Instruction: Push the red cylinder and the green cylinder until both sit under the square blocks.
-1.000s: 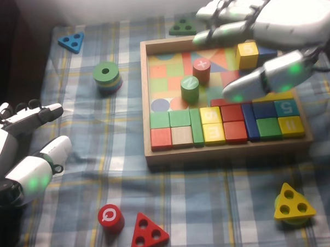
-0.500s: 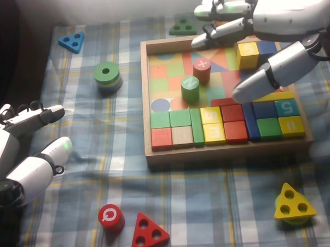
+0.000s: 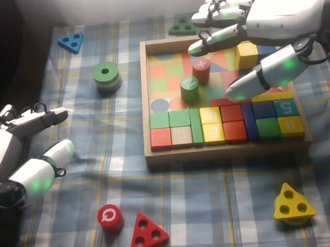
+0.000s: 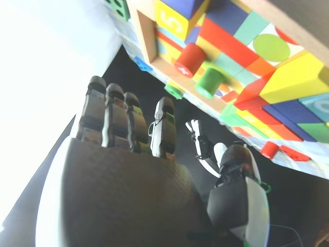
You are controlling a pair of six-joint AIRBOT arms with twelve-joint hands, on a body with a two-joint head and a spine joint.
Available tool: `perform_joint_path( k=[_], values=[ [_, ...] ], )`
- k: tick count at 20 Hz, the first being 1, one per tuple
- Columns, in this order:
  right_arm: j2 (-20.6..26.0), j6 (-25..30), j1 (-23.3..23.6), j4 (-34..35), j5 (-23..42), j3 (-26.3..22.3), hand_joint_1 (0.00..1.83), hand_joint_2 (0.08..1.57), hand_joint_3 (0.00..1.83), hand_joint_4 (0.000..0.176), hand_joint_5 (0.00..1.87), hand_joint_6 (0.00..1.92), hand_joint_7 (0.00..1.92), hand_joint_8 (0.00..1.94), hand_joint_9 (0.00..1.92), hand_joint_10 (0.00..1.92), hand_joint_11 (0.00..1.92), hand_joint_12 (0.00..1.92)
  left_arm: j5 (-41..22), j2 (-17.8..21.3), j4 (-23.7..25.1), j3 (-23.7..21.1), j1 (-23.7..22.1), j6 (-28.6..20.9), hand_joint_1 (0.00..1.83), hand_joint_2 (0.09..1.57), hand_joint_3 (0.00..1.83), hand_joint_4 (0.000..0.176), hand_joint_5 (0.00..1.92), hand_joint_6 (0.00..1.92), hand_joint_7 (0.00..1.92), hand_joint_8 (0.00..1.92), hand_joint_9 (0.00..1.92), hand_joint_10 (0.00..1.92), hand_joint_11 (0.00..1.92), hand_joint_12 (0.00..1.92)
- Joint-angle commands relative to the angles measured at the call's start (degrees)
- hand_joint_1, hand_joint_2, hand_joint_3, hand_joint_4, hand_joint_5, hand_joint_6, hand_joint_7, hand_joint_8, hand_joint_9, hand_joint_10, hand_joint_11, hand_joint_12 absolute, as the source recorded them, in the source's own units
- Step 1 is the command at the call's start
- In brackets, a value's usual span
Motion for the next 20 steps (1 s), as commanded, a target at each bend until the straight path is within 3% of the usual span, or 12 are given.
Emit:
perform_joint_path(
  k=[1, 2, 3, 4, 5, 7, 9, 10, 12, 15, 16, 20],
  values=[
    [-0.13, 0.37, 0.83, 2.26, 3.26, 0.38, 0.00, 1.00, 0.03, 0.159, 0.26, 0.01, 0.00, 0.00, 0.00, 0.00, 0.00, 0.00, -6.73, -0.04, 2.22, 0.35, -0.30, -0.42, 0.44, 1.32, 0.00, 0.079, 0.57, 0.00, 0.50, 0.00, 0.29, 0.00, 0.00, 0.00],
    [-0.38, 0.37, 0.83, 1.94, 3.23, 0.49, 0.00, 1.00, 0.03, 0.140, 0.27, 0.02, 0.00, 0.00, 0.00, 0.00, 0.00, 0.00, -6.72, -0.04, 2.24, 0.36, -0.30, -0.42, 0.45, 1.32, 0.00, 0.081, 0.57, 0.00, 0.50, 0.00, 0.30, 0.00, 0.00, 0.00],
    [-0.53, 0.37, 0.83, 1.45, 2.92, 0.51, 0.00, 1.06, 0.03, 0.091, 0.30, 0.00, 0.00, 0.00, 0.00, 0.00, 0.00, 0.00, -6.72, -0.03, 2.24, 0.33, -0.30, -0.42, 0.43, 1.31, 0.00, 0.086, 0.57, 0.00, 0.51, 0.00, 0.31, 0.01, 0.02, 0.01],
    [-0.53, 0.38, 0.83, 1.36, 2.81, 0.51, 0.00, 1.07, 0.03, 0.063, 0.31, 0.01, 0.00, 0.00, 0.00, 0.00, 0.00, 0.00, -6.72, -0.03, 2.24, 0.33, -0.30, -0.42, 0.41, 1.31, 0.00, 0.091, 0.56, 0.00, 0.50, 0.00, 0.31, 0.00, 0.03, 0.01],
    [-0.54, 0.40, 0.83, 1.35, 2.63, 0.53, 0.00, 1.03, 0.01, 0.059, 0.32, 0.01, 0.00, 0.00, 0.00, 0.00, 0.00, 0.00, -6.72, -0.03, 2.23, 0.32, -0.30, -0.42, 0.39, 1.31, 0.00, 0.098, 0.55, 0.00, 0.49, 0.00, 0.31, 0.00, 0.02, 0.01],
    [-0.67, 0.47, 0.83, 1.36, 2.48, 0.71, 0.00, 1.03, 0.01, 0.099, 0.31, 0.00, 0.00, 0.00, 0.00, 0.00, 0.00, 0.00, -6.72, -0.04, 2.21, 0.28, -0.30, -0.42, 0.41, 1.31, 0.00, 0.094, 0.55, 0.00, 0.50, 0.00, 0.32, 0.00, 0.02, 0.02],
    [-0.80, 0.47, 0.82, 1.36, 2.35, 0.82, 0.00, 1.02, 0.00, 0.093, 0.31, 0.00, 0.00, 0.00, 0.00, 0.00, 0.00, 0.00, -6.71, -0.05, 2.19, 0.28, -0.30, -0.42, 0.41, 1.30, 0.00, 0.089, 0.55, 0.00, 0.50, 0.00, 0.33, 0.01, 0.03, 0.02],
    [-0.88, 0.47, 0.82, 1.37, 2.31, 0.88, 0.00, 1.02, 0.00, 0.105, 0.31, 0.00, 0.00, 0.00, 0.00, 0.00, 0.00, 0.00, -6.71, -0.06, 2.18, 0.28, -0.30, -0.42, 0.41, 1.31, 0.00, 0.076, 0.56, 0.00, 0.51, 0.00, 0.33, 0.01, 0.04, 0.03],
    [-1.08, 0.47, 0.82, 1.42, 2.16, 1.01, 0.00, 1.01, 0.00, 0.096, 0.31, 0.00, 0.00, 0.00, 0.00, 0.00, 0.00, 0.00, -6.71, -0.05, 2.18, 0.27, -0.30, -0.42, 0.42, 1.30, 0.00, 0.092, 0.55, 0.00, 0.50, 0.00, 0.31, 0.00, 0.02, 0.02],
    [-1.31, 0.61, 0.46, 1.51, 2.12, 1.24, 0.00, 1.01, 0.00, 0.046, 0.37, 0.02, 0.00, 0.00, 0.00, 0.00, 0.00, 0.00, -6.72, -0.05, 2.18, 0.23, -0.30, -0.42, 0.43, 1.30, 0.00, 0.090, 0.56, 0.00, 0.51, 0.00, 0.31, 0.00, 0.00, 0.02],
    [-1.37, 0.64, 0.33, 1.50, 2.12, 1.24, 0.00, 1.00, 0.00, 0.073, 0.34, 0.01, 0.00, 0.00, 0.00, 0.00, 0.00, 0.00, -6.72, -0.04, 2.18, 0.23, -0.30, -0.42, 0.43, 1.30, 0.00, 0.086, 0.57, 0.01, 0.52, 0.01, 0.31, 0.00, 0.00, 0.02],
    [-1.59, 0.68, -0.26, 1.49, 1.89, 1.43, 0.00, 0.95, 0.00, 0.078, 0.36, 0.01, 0.00, 0.00, 0.00, 0.00, 0.00, 0.00, -6.73, -0.04, 2.22, 0.21, -0.30, -0.42, 0.41, 1.31, 0.00, 0.092, 0.56, 0.00, 0.51, 0.00, 0.32, 0.00, 0.01, 0.03]
  ],
)
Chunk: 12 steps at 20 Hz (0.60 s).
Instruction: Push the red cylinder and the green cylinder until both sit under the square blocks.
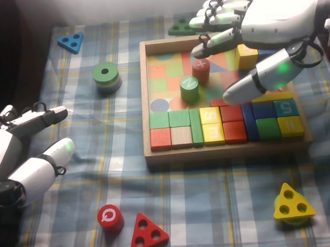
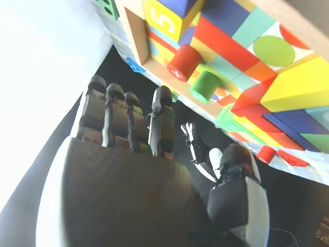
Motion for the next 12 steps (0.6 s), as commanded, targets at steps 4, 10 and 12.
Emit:
perform_joint_path(
  k=[4, 10, 12],
  values=[
    [-0.08, 0.94, -0.57, 2.42, 3.02, 0.21, 0.00, 0.97, 0.00, 0.101, 0.38, 0.01, 0.00, 0.00, 0.00, 0.00, 0.00, 0.00, -6.77, -0.03, 2.20, 0.17, -0.30, -0.40, 0.43, 1.30, 0.00, 0.096, 0.57, 0.00, 0.52, 0.00, 0.32, 0.00, 0.00, 0.02],
    [-0.06, 1.96, -2.02, 2.34, 2.57, 0.65, 0.00, 0.99, 0.00, 0.145, 0.34, 0.00, 0.00, 0.00, 0.00, 0.00, 0.00, 0.00, -6.76, -0.04, 2.17, 0.13, -0.30, -0.40, 0.44, 1.30, 0.00, 0.081, 0.58, 0.00, 0.51, 0.00, 0.32, 0.00, 0.00, 0.04],
    [0.08, 3.56, -2.38, 1.42, 2.36, 0.64, 0.00, 1.01, 0.01, 0.134, 0.37, 0.01, 0.01, 0.00, 0.00, 0.00, 0.00, 0.00, -6.76, -0.03, 2.16, 0.08, -0.30, -0.40, 0.45, 1.30, 0.01, 0.077, 0.59, 0.00, 0.52, 0.00, 0.34, 0.00, 0.00, 0.12]
  ],
)
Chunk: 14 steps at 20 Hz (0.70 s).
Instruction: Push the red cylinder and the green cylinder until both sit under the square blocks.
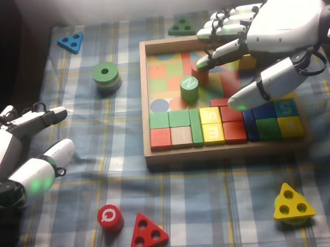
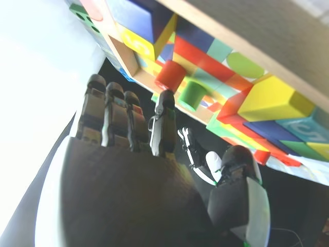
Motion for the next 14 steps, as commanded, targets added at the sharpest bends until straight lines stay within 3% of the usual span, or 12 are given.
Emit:
perform_joint_path(
  k=[1, 3, 5, 6, 8, 9, 11, 12, 13, 14],
  values=[
    [0.23, 1.04, 0.09, 0.41, 2.43, 0.22, 0.00, 1.01, 0.01, 0.128, 0.37, 0.01, 0.01, 0.00, 0.00, 0.00, 0.00, 0.00, -6.76, -0.03, 2.23, 0.10, -0.29, -0.40, 0.46, 1.30, 0.00, 0.075, 0.59, 0.00, 0.52, 0.00, 0.34, 0.00, 0.00, 0.13],
    [1.16, 3.45, -0.04, -1.04, 2.43, -0.07, 0.00, 0.98, 0.00, 0.122, 0.38, 0.01, 0.02, 0.01, 0.00, 0.00, 0.00, 0.00, -6.76, -0.02, 2.20, 0.09, -0.29, -0.40, 0.45, 1.30, 0.00, 0.072, 0.58, 0.00, 0.52, 0.00, 0.33, 0.00, 0.00, 0.10],
    [2.61, 3.82, -0.06, -1.36, 2.17, -1.36, 0.00, 0.97, 0.00, 0.103, 0.39, 0.01, 0.01, 0.00, 0.00, 0.00, 0.00, 0.00, -6.69, -0.01, 2.14, 0.03, -0.28, -0.40, 0.46, 1.29, 0.00, 0.074, 0.59, 0.00, 0.52, 0.00, 0.33, 0.00, 0.00, 0.10],
    [3.17, 3.82, -0.06, -1.37, 2.01, -1.90, 0.00, 0.95, 0.00, 0.116, 0.39, 0.01, 0.02, 0.00, 0.00, 0.00, 0.00, 0.00, -6.68, 0.00, 2.11, 0.03, -0.28, -0.40, 0.45, 1.29, 0.00, 0.081, 0.58, 0.00, 0.52, 0.00, 0.32, 0.00, 0.00, 0.10],
    [5.17, 3.82, -0.25, -1.58, 1.25, -3.75, 0.00, 0.93, 0.00, 0.121, 0.37, 0.00, 0.00, 0.00, 0.00, 0.00, 0.00, 0.00, -6.68, 0.02, 2.07, 0.00, -0.27, -0.40, 0.42, 1.30, 0.00, 0.097, 0.57, 0.00, 0.53, 0.00, 0.32, 0.00, 0.00, 0.06],
    [6.41, 3.82, -0.68, -1.58, 1.01, -4.85, 0.00, 0.92, 0.00, 0.133, 0.36, 0.00, 0.00, 0.00, 0.00, 0.00, 0.00, 0.00, -6.66, 0.02, 2.04, -0.02, -0.27, -0.40, 0.43, 1.30, 0.00, 0.098, 0.57, 0.00, 0.53, 0.01, 0.33, 0.01, 0.00, 0.06],
    [8.44, 3.82, -1.32, -1.56, 0.54, -6.77, 0.00, 0.92, 0.00, 0.118, 0.34, 0.00, 0.00, 0.00, 0.00, 0.00, 0.00, 0.00, -6.61, 0.02, 1.97, -0.03, -0.26, -0.40, 0.44, 1.29, 0.00, 0.093, 0.58, 0.00, 0.54, 0.00, 0.32, 0.00, 0.00, 0.07],
    [9.65, 3.82, -1.61, -1.52, 0.24, -7.89, 0.00, 0.91, 0.00, 0.138, 0.33, 0.00, 0.00, 0.00, 0.00, 0.00, 0.00, 0.00, -6.61, 0.02, 1.95, -0.03, -0.25, -0.40, 0.43, 1.30, 0.00, 0.088, 0.58, 0.00, 0.54, 0.00, 0.32, 0.00, 0.00, 0.08],
    [10.84, 3.82, -1.90, -1.35, -0.08, -8.95, 0.00, 0.92, 0.00, 0.132, 0.34, 0.01, 0.00, 0.00, 0.00, 0.00, 0.00, 0.00, -6.62, 0.03, 1.92, -0.06, -0.22, -0.40, 0.43, 1.30, 0.00, 0.086, 0.58, 0.00, 0.54, 0.00, 0.33, 0.00, 0.00, 0.08],
    [11.67, 3.82, -2.17, -1.16, -0.19, -9.60, 0.00, 0.92, 0.00, 0.143, 0.34, 0.00, 0.00, 0.00, 0.00, 0.00, 0.00, 0.00, -6.61, 0.02, 1.88, -0.06, -0.19, -0.40, 0.45, 1.29, 0.00, 0.092, 0.59, 0.00, 0.55, 0.00, 0.33, 0.00, 0.00, 0.10]
  ],
)
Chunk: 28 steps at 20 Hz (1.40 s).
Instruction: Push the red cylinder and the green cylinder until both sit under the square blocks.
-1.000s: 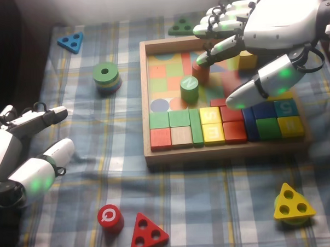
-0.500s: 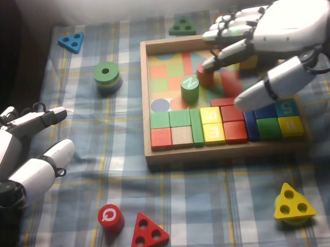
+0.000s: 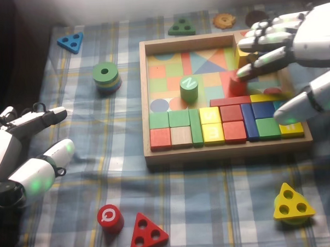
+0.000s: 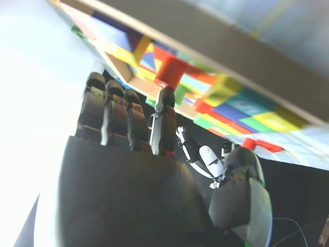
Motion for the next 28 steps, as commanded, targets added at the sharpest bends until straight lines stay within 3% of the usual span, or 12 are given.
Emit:
perform_joint_path(
  k=[1, 3, 4, 6, 8, 9, 11, 14, 17, 20, 22, 28],
  values=[
    [0.51, 0.21, 0.04, 2.06, 1.95, -0.51, 0.00, 0.91, 0.00, 0.159, 0.34, 0.00, 0.00, 0.00, 0.00, 0.00, 0.00, 0.00, -6.64, 0.02, 2.02, 0.00, -0.19, -0.40, 0.45, 1.29, 0.00, 0.089, 0.60, 0.00, 0.56, 0.00, 0.34, 0.00, 0.00, 0.13],
    [2.21, 0.21, -0.13, 2.17, 1.65, -1.96, 0.00, 0.89, 0.00, 0.175, 0.32, 0.00, 0.00, 0.00, 0.00, 0.00, 0.00, 0.00, -6.63, 0.02, 2.01, 0.00, -0.18, -0.40, 0.40, 1.30, 0.00, 0.104, 0.59, 0.00, 0.57, 0.00, 0.34, 0.00, 0.00, 0.11],
    [2.74, 0.21, -0.16, 2.28, 1.49, -2.37, 0.00, 0.89, 0.00, 0.176, 0.32, 0.00, 0.00, 0.00, 0.00, 0.00, 0.00, 0.00, -6.62, 0.01, 2.01, 0.00, -0.18, -0.40, 0.40, 1.30, 0.00, 0.091, 0.60, 0.00, 0.56, 0.00, 0.33, 0.00, 0.00, 0.08],
    [4.15, 0.21, -0.41, 2.66, 1.16, -3.39, 0.00, 0.90, 0.00, 0.176, 0.33, 0.00, 0.00, 0.00, 0.00, 0.00, 0.00, 0.00, -6.54, 0.02, 2.00, -0.01, -0.17, -0.40, 0.39, 1.31, 0.00, 0.085, 0.61, 0.00, 0.56, 0.00, 0.32, 0.00, 0.00, 0.06],
    [5.42, 0.20, -1.15, 3.38, 0.94, -4.26, 0.00, 0.87, 0.00, 0.176, 0.32, 0.00, 0.00, 0.00, 0.00, 0.00, 0.00, 0.00, -6.50, 0.04, 2.00, 0.01, -0.17, -0.40, 0.37, 1.31, 0.00, 0.110, 0.58, 0.00, 0.54, 0.00, 0.31, 0.00, 0.00, 0.03],
    [5.81, 0.20, -1.47, 3.87, 0.92, -4.48, 0.00, 0.86, 0.00, 0.176, 0.32, 0.00, 0.00, 0.00, 0.00, 0.00, 0.00, 0.00, -6.48, 0.02, 2.00, 0.00, -0.17, -0.40, 0.37, 1.31, 0.00, 0.105, 0.58, 0.00, 0.55, 0.00, 0.32, 0.00, 0.00, 0.03],
    [6.38, 0.19, -2.20, 5.22, 0.92, -4.62, 0.00, 0.85, 0.00, 0.176, 0.32, 0.00, 0.00, 0.00, 0.00, 0.00, 0.00, 0.00, -6.47, 0.01, 1.96, -0.01, -0.12, -0.40, 0.35, 1.30, 0.00, 0.114, 0.57, 0.00, 0.54, 0.00, 0.31, 0.00, 0.00, 0.04],
    [6.58, -1.57, -2.57, 8.23, 0.94, -4.69, 0.00, 0.85, 0.00, 0.176, 0.33, 0.01, 0.00, 0.00, 0.00, 0.00, 0.00, 0.00, -6.48, 0.04, 1.82, -0.05, -0.08, -0.40, 0.39, 1.30, 0.00, 0.092, 0.59, 0.01, 0.55, 0.00, 0.32, 0.00, 0.00, 0.05],
    [6.56, -5.46, -1.40, 11.42, 1.55, -5.04, 0.00, 0.82, 0.00, 0.176, 0.33, 0.00, 0.00, 0.00, 0.00, 0.00, 0.00, 0.00, -6.50, 0.02, 1.82, -0.05, -0.07, -0.40, 0.37, 1.31, 0.00, 0.103, 0.58, 0.00, 0.52, 0.00, 0.31, 0.00, 0.00, 0.03],
    [6.56, -5.85, -0.77, 11.44, 2.01, -4.78, 0.00, 0.82, 0.00, 0.176, 0.33, 0.00, 0.00, 0.00, 0.00, 0.00, 0.00, 0.00, -6.48, 0.01, 1.84, -0.04, -0.08, -0.40, 0.42, 1.30, 0.00, 0.076, 0.61, 0.01, 0.54, 0.00, 0.32, 0.00, 0.00, 0.03],
    [5.73, -5.85, -0.79, 11.43, 2.15, -4.36, 0.00, 0.84, 0.00, 0.176, 0.31, 0.00, 0.00, 0.00, 0.00, 0.00, 0.00, 0.00, -6.50, 0.01, 1.83, -0.07, -0.08, -0.40, 0.39, 1.30, 0.00, 0.096, 0.59, 0.00, 0.53, 0.00, 0.31, 0.00, 0.00, 0.02],
    [3.45, -5.85, -1.05, 10.94, 2.18, -3.15, 0.00, 0.86, 0.00, 0.176, 0.33, 0.00, 0.00, 0.00, 0.00, 0.00, 0.00, 0.00, -6.64, 0.04, 1.87, -0.12, -0.08, -0.40, 0.43, 1.30, 0.00, 0.105, 0.58, 0.00, 0.55, 0.00, 0.32, 0.00, 0.00, 0.02]
  ],
)
